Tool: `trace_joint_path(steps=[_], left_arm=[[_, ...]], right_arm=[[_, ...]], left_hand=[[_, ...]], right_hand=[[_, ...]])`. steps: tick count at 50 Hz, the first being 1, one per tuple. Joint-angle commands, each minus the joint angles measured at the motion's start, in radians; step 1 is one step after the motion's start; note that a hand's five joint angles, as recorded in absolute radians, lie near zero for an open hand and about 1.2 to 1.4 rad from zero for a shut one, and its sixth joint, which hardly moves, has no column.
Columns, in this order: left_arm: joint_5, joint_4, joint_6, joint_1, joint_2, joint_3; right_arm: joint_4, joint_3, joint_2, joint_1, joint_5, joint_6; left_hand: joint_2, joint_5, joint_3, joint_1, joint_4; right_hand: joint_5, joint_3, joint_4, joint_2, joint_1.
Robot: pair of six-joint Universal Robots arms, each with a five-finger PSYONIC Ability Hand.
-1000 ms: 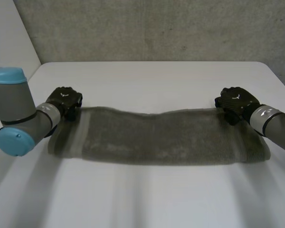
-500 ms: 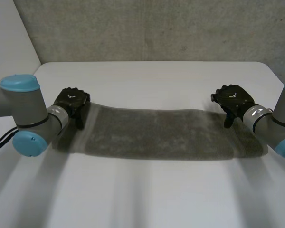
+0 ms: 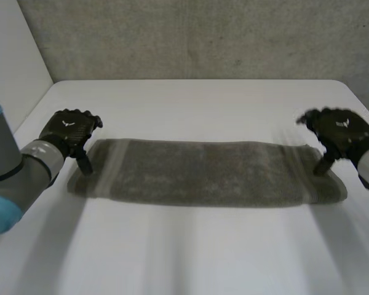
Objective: Fold the towel.
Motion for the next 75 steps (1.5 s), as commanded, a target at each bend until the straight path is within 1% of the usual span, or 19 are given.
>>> trace_joint_path(steps=[1,7,16,22,24,25,26,27,29,38,40,42,46,50,57,65,69,72,75], left_arm=[[0.011,0.061,-0.060,-0.013,0.114,-0.145],[0.035,0.068,-0.074,-0.015,0.123,-0.168],[0.037,0.068,-0.075,-0.009,0.122,-0.168],[0.037,0.069,-0.075,-0.006,0.122,-0.169],[0.037,0.069,-0.075,-0.006,0.122,-0.169],[0.037,0.069,-0.075,-0.006,0.122,-0.169],[0.037,0.069,-0.075,-0.006,0.122,-0.169],[0.037,0.069,-0.075,-0.006,0.122,-0.169],[0.037,0.069,-0.075,-0.006,0.122,-0.169],[0.037,0.069,-0.077,-0.001,0.122,-0.169],[0.037,0.069,-0.077,0.000,0.122,-0.169],[0.037,0.069,-0.077,0.002,0.122,-0.169],[0.035,0.069,-0.077,0.002,0.123,-0.169],[0.035,0.069,-0.077,0.002,0.123,-0.169],[0.035,0.069,-0.078,0.002,0.122,-0.171],[0.035,0.069,-0.078,0.003,0.123,-0.171],[0.035,0.069,-0.078,0.003,0.123,-0.171],[0.035,0.069,-0.078,0.003,0.123,-0.173],[0.034,0.069,-0.078,0.002,0.125,-0.173]], right_arm=[[0.078,0.111,-0.001,-0.077,-0.010,-0.121],[0.050,0.131,0.088,-0.123,-0.025,-0.222],[-0.042,0.117,0.172,-0.148,-0.065,-0.233],[-0.074,0.111,0.198,-0.148,-0.061,-0.235],[-0.085,0.103,0.209,-0.149,-0.061,-0.235],[-0.085,0.103,0.209,-0.149,-0.061,-0.235],[-0.088,0.099,0.215,-0.149,-0.062,-0.235],[-0.088,0.099,0.215,-0.149,-0.062,-0.235],[-0.092,0.093,0.215,-0.163,-0.070,-0.236],[-0.094,0.089,0.226,-0.186,-0.074,-0.241],[-0.083,0.086,0.226,-0.195,-0.058,-0.251],[-0.083,0.089,0.217,-0.203,-0.061,-0.251],[-0.083,0.099,0.189,-0.218,-0.071,-0.244],[-0.086,0.099,0.178,-0.225,-0.082,-0.245],[-0.094,0.088,0.194,-0.240,-0.082,-0.256],[-0.085,0.039,0.172,-0.360,-0.122,-0.293],[-0.079,-0.057,0.117,-0.425,-0.122,-0.311],[-0.063,-0.116,0.090,-0.413,-0.123,-0.305],[-0.031,-0.197,0.047,-0.344,-0.125,-0.301]], left_hand=[[-0.063,-0.044,-0.051,-0.075,-0.059],[-0.063,-0.044,-0.051,-0.075,-0.059],[-0.063,-0.044,-0.051,-0.075,-0.059],[-0.063,-0.044,-0.051,-0.075,-0.059],[-0.063,-0.044,-0.051,-0.075,-0.059],[-0.063,-0.044,-0.051,-0.075,-0.059],[-0.063,-0.044,-0.051,-0.075,-0.059],[-0.063,-0.044,-0.051,-0.075,-0.059],[-0.063,-0.044,-0.051,-0.075,-0.059],[-0.063,-0.044,-0.051,-0.075,-0.059],[-0.063,-0.044,-0.051,-0.075,-0.059],[-0.063,-0.044,-0.051,-0.075,-0.059],[-0.063,-0.044,-0.051,-0.075,-0.059],[-0.063,-0.044,-0.051,-0.075,-0.059],[-0.063,-0.044,-0.051,-0.075,-0.059],[-0.063,-0.044,-0.051,-0.075,-0.059],[-0.063,-0.044,-0.051,-0.075,-0.059],[-0.063,-0.044,-0.051,-0.075,-0.059],[-0.063,-0.044,-0.051,-0.075,-0.059]], right_hand=[[-0.061,-0.042,-0.076,-0.070,-0.075],[-0.007,-0.042,-0.076,-0.016,-0.021],[0.307,-0.042,-0.076,0.298,0.293],[0.334,-0.042,-0.076,0.325,0.319],[0.506,-0.042,-0.076,0.497,0.492],[0.507,-0.042,-0.076,0.498,0.493],[0.699,-0.042,-0.076,0.690,0.685],[0.701,-0.042,-0.076,0.692,0.686],[1.157,-0.042,-0.076,1.148,1.142],[1.161,-0.042,-0.076,1.152,1.146],[0.923,-0.042,-0.076,0.913,0.908],[0.907,-0.042,-0.076,0.897,0.892],[0.912,-0.042,-0.076,0.903,0.898],[1.160,-0.042,-0.076,1.151,1.145],[1.161,-0.042,-0.076,1.152,1.146],[1.161,-0.042,-0.076,1.152,1.146],[1.161,-0.042,-0.076,1.152,1.146],[1.161,-0.042,-0.076,1.152,1.146],[1.161,-0.042,-0.076,1.152,1.146]])
